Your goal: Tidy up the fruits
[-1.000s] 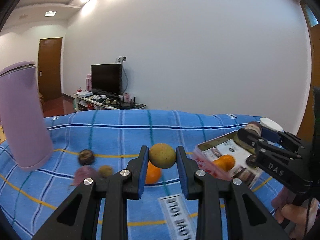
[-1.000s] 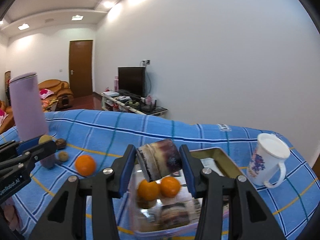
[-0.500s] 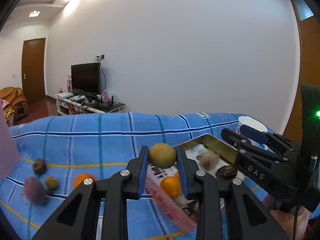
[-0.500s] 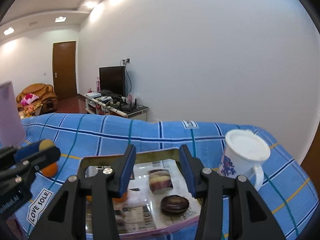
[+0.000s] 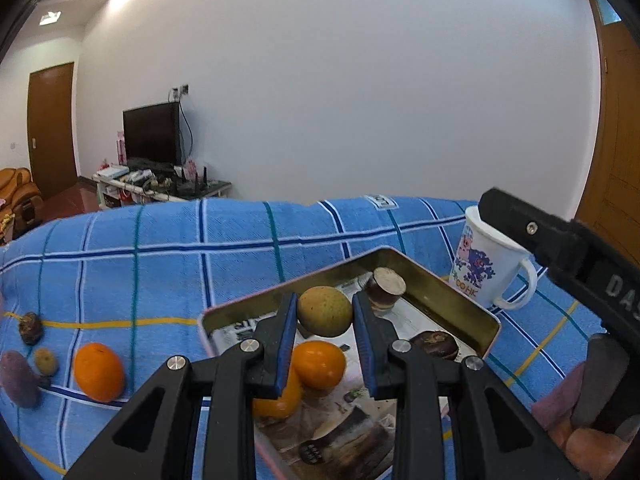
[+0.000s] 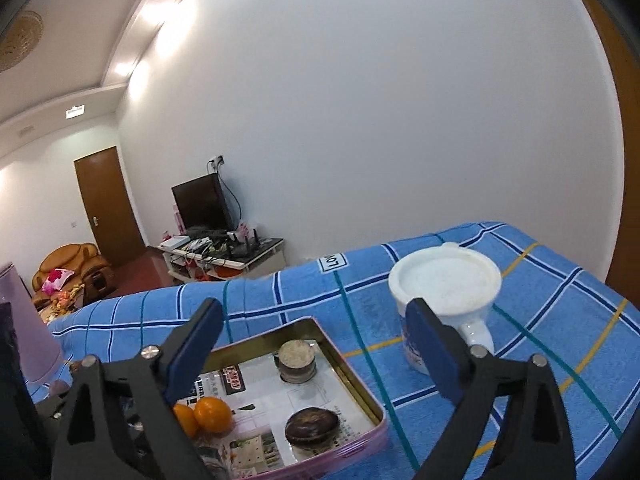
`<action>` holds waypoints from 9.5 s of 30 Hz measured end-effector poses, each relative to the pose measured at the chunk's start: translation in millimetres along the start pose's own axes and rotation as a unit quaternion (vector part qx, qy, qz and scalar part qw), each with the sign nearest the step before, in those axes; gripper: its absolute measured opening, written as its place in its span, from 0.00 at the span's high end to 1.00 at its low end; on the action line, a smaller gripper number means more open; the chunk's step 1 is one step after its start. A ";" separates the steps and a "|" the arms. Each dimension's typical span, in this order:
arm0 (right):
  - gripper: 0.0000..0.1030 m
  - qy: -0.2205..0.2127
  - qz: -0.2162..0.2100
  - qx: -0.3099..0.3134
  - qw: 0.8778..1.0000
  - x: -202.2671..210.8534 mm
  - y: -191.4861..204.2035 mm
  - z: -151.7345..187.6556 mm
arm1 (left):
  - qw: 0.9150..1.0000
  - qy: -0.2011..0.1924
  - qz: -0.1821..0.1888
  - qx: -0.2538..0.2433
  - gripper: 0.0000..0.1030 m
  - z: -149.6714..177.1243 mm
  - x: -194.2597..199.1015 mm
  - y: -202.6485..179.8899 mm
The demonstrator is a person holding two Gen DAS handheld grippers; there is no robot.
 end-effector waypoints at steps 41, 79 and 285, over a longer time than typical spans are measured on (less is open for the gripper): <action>0.07 -0.070 0.060 0.026 0.995 14.7 25.6 26.2 | 0.966 -0.047 -0.251 0.029 0.14 17.9 72.6 91.9; 0.00 0.027 -0.018 0.143 0.989 -9.3 173.9 101.7 | 0.937 0.003 -0.340 0.080 0.14 71.9 132.6 285.1; 0.50 0.046 0.086 0.098 0.990 -34.1 -12.9 19.9 | 0.997 0.010 -0.072 0.010 0.48 -9.9 16.1 0.1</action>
Point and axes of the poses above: each gripper's, at about its wrist camera, not at the fingertips, and x roughly against the way its jaws point, y to its left, z to its underside, the point moved 6 cm from there along -x, roughly the way its jaws point, and after that the axes turned 10 degrees about -x, right-handed, at the moved point
